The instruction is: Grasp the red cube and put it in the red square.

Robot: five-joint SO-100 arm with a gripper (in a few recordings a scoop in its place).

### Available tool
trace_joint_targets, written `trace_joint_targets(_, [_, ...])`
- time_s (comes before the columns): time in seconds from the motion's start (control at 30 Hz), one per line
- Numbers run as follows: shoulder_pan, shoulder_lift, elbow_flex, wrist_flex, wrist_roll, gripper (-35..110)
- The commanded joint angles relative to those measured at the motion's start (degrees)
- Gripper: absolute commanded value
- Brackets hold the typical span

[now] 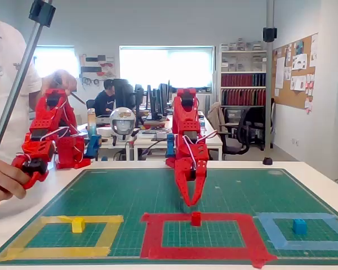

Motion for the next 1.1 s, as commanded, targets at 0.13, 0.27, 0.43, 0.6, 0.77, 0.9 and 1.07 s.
trace_joint_targets(0.13, [-0.8, -2.6, -5.7, -1.8, -0.8, -1])
trace_joint_targets(0.27, [-1.1, -4.7, -7.9, -1.8, -0.9, -1])
trace_joint_targets(0.43, [-1.4, -5.7, -6.3, -7.1, -1.1, -1])
trace_joint_targets(0.6, [-1.8, -5.9, -5.9, -7.8, -1.6, -1])
trace_joint_targets(0.77, [-2.5, -5.9, -6.0, -7.8, -1.6, -1])
trace_joint_targets(0.9, [-3.2, -5.9, -6.0, -7.9, -1.6, -1])
trace_joint_targets(1.07, [-3.3, -6.4, -6.8, -7.9, -1.6, -1])
